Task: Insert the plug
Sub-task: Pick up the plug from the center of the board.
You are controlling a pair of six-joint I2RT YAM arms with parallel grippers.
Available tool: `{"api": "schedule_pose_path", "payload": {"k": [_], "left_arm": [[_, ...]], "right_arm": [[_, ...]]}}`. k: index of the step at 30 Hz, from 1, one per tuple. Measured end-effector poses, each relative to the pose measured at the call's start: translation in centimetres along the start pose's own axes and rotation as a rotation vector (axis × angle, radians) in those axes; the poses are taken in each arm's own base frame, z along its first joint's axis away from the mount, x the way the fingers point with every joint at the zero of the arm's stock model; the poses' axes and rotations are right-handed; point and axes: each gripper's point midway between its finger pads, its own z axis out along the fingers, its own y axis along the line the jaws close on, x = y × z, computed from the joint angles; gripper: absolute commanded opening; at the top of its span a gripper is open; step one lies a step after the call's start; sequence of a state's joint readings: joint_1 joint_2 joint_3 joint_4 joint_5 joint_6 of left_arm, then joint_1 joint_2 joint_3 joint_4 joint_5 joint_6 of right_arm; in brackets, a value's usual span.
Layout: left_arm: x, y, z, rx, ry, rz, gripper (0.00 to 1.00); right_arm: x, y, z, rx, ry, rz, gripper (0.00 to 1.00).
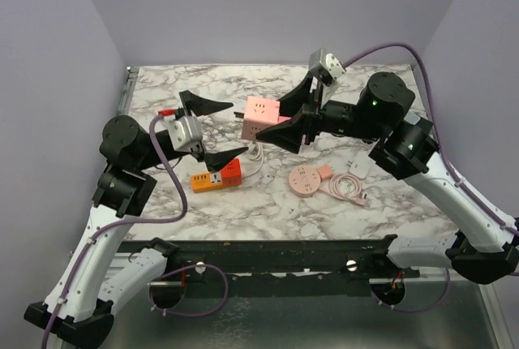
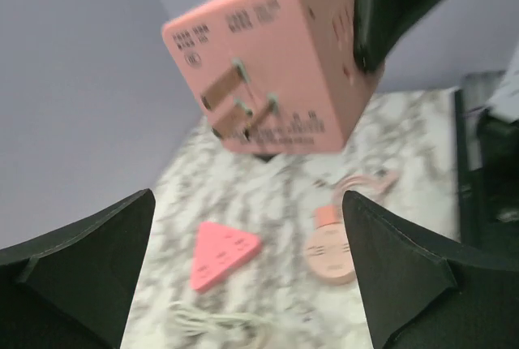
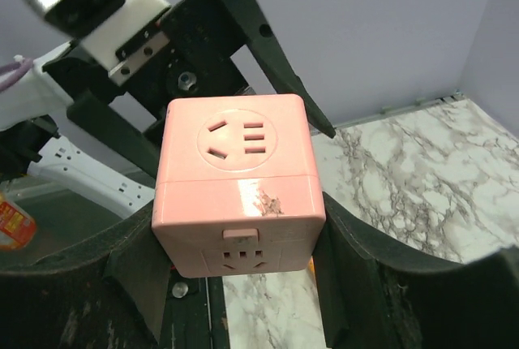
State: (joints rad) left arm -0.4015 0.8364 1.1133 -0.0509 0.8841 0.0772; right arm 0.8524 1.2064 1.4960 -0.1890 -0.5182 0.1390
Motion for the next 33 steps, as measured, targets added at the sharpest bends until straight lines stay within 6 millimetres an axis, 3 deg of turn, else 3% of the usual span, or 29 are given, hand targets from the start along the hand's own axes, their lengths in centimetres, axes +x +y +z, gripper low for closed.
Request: {"api": "schedule_pose_path", "payload": {"k": [4,6,12,15,19,25,28,33], "left_arm": [[1.6,1.9,-1.2,-0.081,0.065,0.316,0.99],[2.7,2.6,-1.7,-0.099,0.103,0.463,0.99],[5.2,4.2,-2.7,-0.122,0.209,0.759,0.99],[5.3,4.9,-2.8,-0.144,0.227,0.820,0.99],[4.4,5.0,-3.0,-0.159,0.208,0.869,0.99],[4.6,3.0,-3.0,-0.095,0.154,0.908,0.99],[5.0,2.4,-2.8,-0.062,0.140,0.918,0.99],[5.9,2.9,-2.4,-0.046,0.161,0.928,0.97]], "right_arm": [[-1.0,-0.8,0.9,0.029,0.060,0.021,0.01],[-0.5,-1.4,1.7,0.035,0.103,0.041,0.01],[5.7,-3.1,3.0,0.063,0.303,0.152,0.01],[7.0,-3.2,2.9,0.070,0.348,0.178,0.01],[7.1,-3.2,2.8,0.073,0.364,0.188,0.01],[6.9,-4.5,4.6,0.097,0.383,0.211,0.01],[8.3,-5.2,5.6,0.106,0.420,0.241,0.01],[10.7,-5.5,5.4,0.122,0.492,0.291,0.01]]}}
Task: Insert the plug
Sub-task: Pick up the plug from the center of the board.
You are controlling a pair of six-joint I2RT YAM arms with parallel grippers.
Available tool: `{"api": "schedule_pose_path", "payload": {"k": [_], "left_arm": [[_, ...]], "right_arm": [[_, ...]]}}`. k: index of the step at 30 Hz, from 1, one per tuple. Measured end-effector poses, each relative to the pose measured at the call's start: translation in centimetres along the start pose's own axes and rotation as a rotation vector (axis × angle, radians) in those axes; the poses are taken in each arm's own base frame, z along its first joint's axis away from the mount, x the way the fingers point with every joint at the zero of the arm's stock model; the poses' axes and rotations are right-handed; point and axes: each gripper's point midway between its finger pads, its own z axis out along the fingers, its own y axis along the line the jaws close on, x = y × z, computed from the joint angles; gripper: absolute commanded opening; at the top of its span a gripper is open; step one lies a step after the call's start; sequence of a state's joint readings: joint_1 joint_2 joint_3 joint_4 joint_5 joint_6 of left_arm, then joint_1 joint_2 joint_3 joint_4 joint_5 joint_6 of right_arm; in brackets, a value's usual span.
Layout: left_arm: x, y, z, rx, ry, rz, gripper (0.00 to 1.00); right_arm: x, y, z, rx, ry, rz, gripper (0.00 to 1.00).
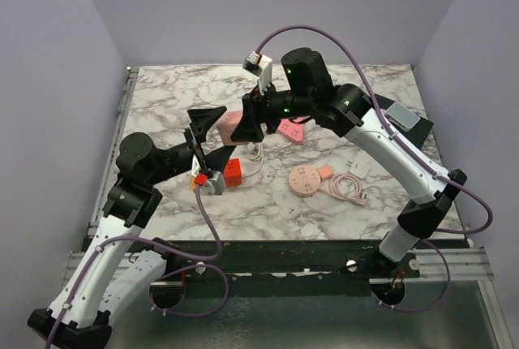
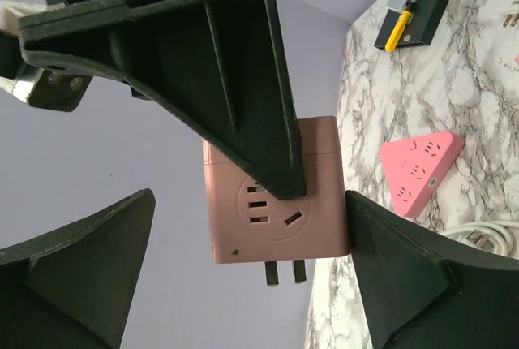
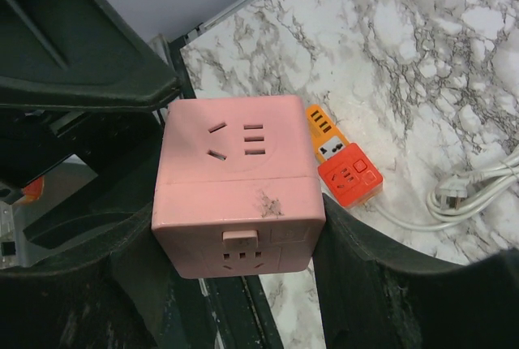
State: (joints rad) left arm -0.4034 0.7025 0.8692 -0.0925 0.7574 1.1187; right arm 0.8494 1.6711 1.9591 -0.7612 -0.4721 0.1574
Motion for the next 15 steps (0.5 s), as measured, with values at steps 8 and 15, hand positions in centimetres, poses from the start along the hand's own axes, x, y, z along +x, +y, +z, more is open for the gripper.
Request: {"api": "schedule_pose_path", "payload": {"k": [8,15], "left_arm": [[1.9,-1.0,0.7,0.030,0.049,0.031,0.73],[3.2,-2.4,1.5,0.072,0.089,0.007,0.04]], "right_arm": [[0.3,0.0,0.0,0.002,0.010,0.006,0.15],[0.9,-0.9,0.2,0.027,0.031,0.016,0.67]]}}
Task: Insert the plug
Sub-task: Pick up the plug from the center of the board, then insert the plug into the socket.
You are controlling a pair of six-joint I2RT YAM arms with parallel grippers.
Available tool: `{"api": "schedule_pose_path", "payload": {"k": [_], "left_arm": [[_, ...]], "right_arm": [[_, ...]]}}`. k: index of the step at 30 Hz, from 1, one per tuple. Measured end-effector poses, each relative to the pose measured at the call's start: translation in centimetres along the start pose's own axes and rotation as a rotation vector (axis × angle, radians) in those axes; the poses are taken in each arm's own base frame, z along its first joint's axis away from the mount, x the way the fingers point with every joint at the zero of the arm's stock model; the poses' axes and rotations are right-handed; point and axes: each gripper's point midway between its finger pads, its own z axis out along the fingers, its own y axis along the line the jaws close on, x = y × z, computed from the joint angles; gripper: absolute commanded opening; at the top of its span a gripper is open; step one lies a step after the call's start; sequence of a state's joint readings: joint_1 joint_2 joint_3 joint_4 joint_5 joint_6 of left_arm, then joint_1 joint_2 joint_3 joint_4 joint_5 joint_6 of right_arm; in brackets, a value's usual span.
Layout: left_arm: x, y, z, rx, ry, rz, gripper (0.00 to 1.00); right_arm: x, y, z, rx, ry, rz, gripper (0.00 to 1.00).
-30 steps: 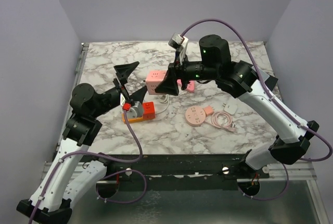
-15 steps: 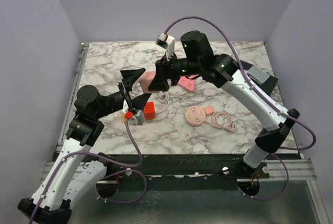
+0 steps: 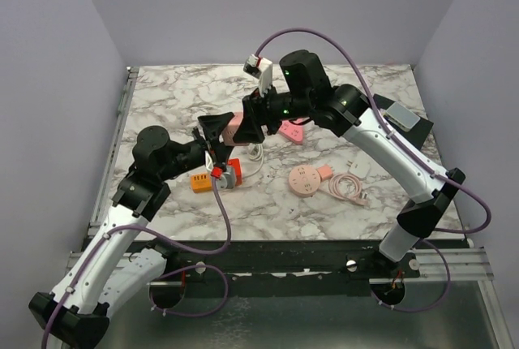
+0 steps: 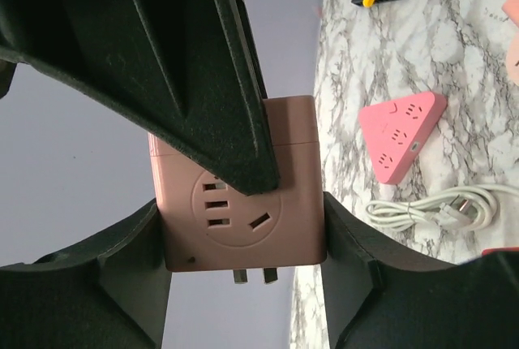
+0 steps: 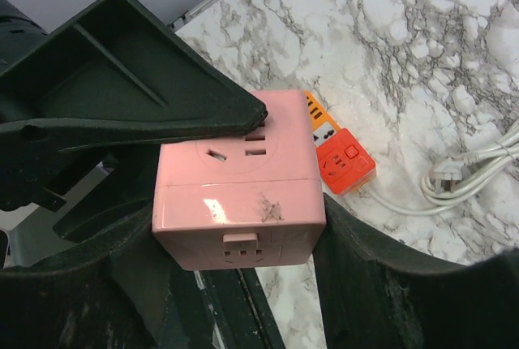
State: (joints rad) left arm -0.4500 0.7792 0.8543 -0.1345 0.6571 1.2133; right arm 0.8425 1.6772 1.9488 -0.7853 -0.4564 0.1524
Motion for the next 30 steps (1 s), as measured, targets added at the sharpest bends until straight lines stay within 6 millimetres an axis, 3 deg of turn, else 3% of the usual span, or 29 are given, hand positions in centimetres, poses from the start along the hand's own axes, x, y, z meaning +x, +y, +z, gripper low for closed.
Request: {"api": "schedule_pose_path", "payload": {"k": [2,4,6,10,14,25,27,30], "left_arm": [[0.3,-0.3,0.2,0.009,0.014,-0.005,0.00],[0.5,-0.6,0.4,0.019,0.021,-0.016,0.00],[0.7,-1.0,0.7,0.027,0.027,-0.046,0.00],[1.0,-0.8,0.9,0.004,0.039,-0.108,0.00],[0.9,-0.2,0.9,-0.026,0.039,-0.150,0.00],[0.5,0.5,0.5,-0.065,0.033,-0.156,0.00],[0.5,0.5,0.4,-0.066,0.033,-0.156,0.00],[0.5,0.4,0.4,-0.067,0.032,-0.156,0.00]], "right_arm": [[0.3,-0.3,0.3,0.006,0.005,0.015,0.87],[0.6,-0.6,0.7,0.013,-0.001,0.036,0.95],[1.1,-1.0,1.2,0.024,-0.014,0.051,0.96],[2.4,-1.9,1.5,0.065,-0.061,0.103,0.81],[1.5,-1.9,1.1,0.077,-0.133,0.133,0.66],[0.0,-1.9,0.7,0.105,-0.192,0.147,0.86],[-0.3,-1.9,0.6,0.110,-0.201,0.145,0.81],[-0.7,-1.8,0.4,0.110,-0.213,0.142,0.65]]}}
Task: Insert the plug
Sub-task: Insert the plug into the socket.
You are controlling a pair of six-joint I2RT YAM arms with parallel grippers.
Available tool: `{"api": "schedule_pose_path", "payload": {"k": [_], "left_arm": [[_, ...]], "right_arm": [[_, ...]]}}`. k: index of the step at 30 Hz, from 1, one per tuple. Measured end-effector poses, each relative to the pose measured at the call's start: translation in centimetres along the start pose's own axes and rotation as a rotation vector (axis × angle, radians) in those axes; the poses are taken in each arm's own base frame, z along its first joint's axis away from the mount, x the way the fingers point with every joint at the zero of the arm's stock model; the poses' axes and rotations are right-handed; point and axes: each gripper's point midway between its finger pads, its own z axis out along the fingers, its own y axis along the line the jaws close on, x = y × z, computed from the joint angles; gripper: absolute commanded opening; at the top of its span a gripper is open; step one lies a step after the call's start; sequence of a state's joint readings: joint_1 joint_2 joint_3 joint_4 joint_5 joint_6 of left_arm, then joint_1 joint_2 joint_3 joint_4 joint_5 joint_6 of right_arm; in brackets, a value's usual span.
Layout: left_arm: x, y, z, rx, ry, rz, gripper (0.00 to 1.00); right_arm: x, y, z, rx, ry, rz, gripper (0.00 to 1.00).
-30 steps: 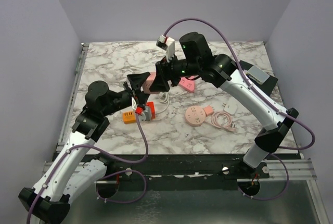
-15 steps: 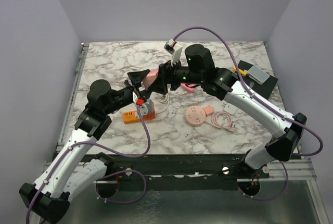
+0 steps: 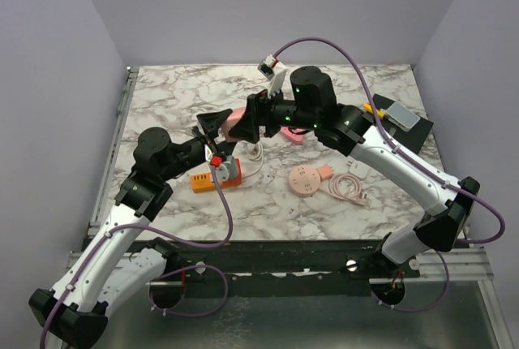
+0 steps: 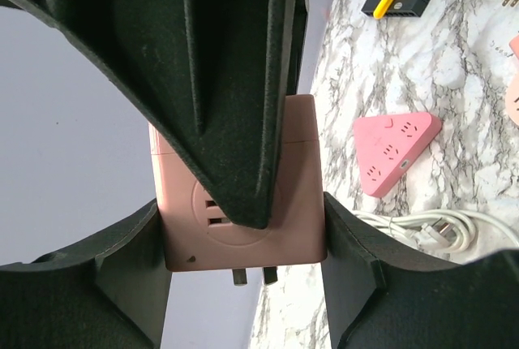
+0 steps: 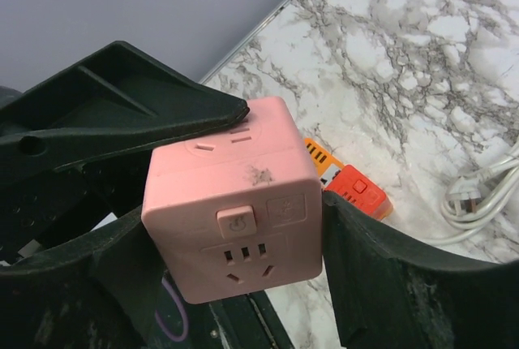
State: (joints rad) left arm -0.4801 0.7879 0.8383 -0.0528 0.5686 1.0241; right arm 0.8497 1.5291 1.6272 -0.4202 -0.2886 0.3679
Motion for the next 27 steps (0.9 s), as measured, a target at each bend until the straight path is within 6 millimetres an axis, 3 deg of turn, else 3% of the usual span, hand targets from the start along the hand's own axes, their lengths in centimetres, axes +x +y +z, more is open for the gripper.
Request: {"api": "schedule_pose_path", "payload": {"k": [4,5,6,8,9,12,16,23,27], "left_arm": [[0.1,-0.1,0.0,-0.002,0.004,-0.016,0.02],[0.1,-0.1,0.0,-0.002,0.005,-0.015,0.24],[0.1,-0.1,0.0,-0.002,0.004,-0.015,0.53],[0.1,-0.2,0.0,-0.003,0.004,-0.019,0.94],[0.1,-0.2,0.0,-0.005,0.003,-0.021,0.98],[0.4,-0.5,0.1,-0.003,0.015,-0.068,0.99],[2.6,-2.0,0.7,0.038,0.095,-0.178,0.99],[8.9,-7.3,1.7,0.140,0.360,-0.478,0.99],[10.5,-8.6,1.4,0.134,0.463,-0.608,0.99]], "right_arm": [[0.0,0.3,-0.1,-0.009,0.002,-0.014,0.23],[0.0,0.3,-0.1,-0.009,0.003,-0.014,0.12],[0.0,0.3,-0.1,-0.007,0.006,-0.012,0.03],[0.1,0.3,-0.3,-0.002,0.013,-0.010,0.01],[0.1,0.2,-0.4,0.006,0.019,-0.009,0.01],[0.2,-0.9,-1.0,0.079,0.035,-0.005,0.01],[1.2,-4.8,-2.3,0.244,0.077,0.017,0.01],[7.6,-12.5,-6.6,0.554,0.279,0.102,0.01],[12.1,-14.7,-8.8,0.679,0.426,0.114,0.01]]}}
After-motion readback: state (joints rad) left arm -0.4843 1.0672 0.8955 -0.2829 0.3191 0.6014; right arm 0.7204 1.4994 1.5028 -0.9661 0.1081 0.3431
